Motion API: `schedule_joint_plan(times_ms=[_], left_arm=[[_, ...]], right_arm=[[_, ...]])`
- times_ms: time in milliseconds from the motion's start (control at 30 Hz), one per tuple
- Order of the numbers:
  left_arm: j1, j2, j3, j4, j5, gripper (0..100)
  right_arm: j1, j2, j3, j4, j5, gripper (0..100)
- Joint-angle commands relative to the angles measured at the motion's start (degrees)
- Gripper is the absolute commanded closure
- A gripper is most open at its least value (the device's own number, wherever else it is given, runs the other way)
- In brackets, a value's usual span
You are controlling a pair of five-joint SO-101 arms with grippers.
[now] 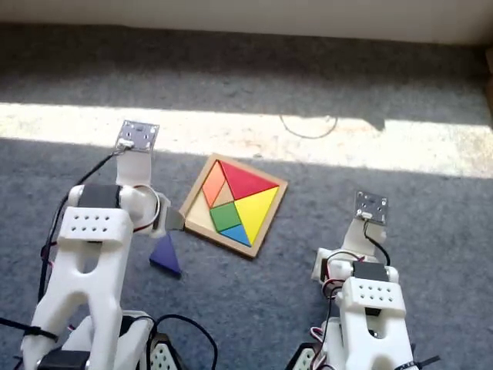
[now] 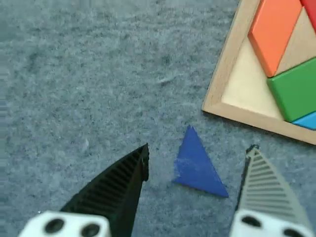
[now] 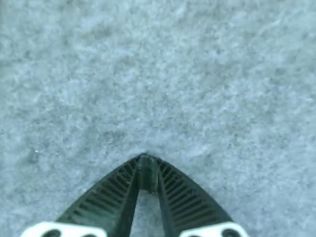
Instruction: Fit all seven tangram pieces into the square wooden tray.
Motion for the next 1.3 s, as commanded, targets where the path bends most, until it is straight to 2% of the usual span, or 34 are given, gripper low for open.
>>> schedule_joint_plan(times_ms=[0, 333, 500, 733, 833, 1133, 1267], left_arm=[[-0.92, -2.51, 4.26, 2.29, 0.53, 69], [-0.84, -1.71, 10.68, 1.23, 0.53, 69], [-0.66, 8.4, 11.65, -3.69, 0.53, 69], [-0.92, 20.35, 2.95, -3.34, 1.85, 70], [-0.92, 20.7, 1.89, -3.52, 5.1, 70], [-1.98, 20.79, 0.48, -5.19, 5.27, 70], [-1.45, 21.14, 0.75, -5.19, 5.01, 76]], right_arm=[[0.57, -0.57, 0.22, -0.75, 0.62, 99.3], [0.57, -0.57, 0.22, -0.75, 0.62, 99.3], [0.57, -0.57, 0.22, -0.75, 0.62, 99.3], [0.57, -0.57, 0.22, -0.75, 0.62, 99.3], [0.57, -0.57, 0.22, -0.75, 0.62, 99.3], [0.57, -0.57, 0.22, -0.75, 0.62, 99.3], [0.57, -0.57, 0.22, -0.75, 0.62, 99.3]])
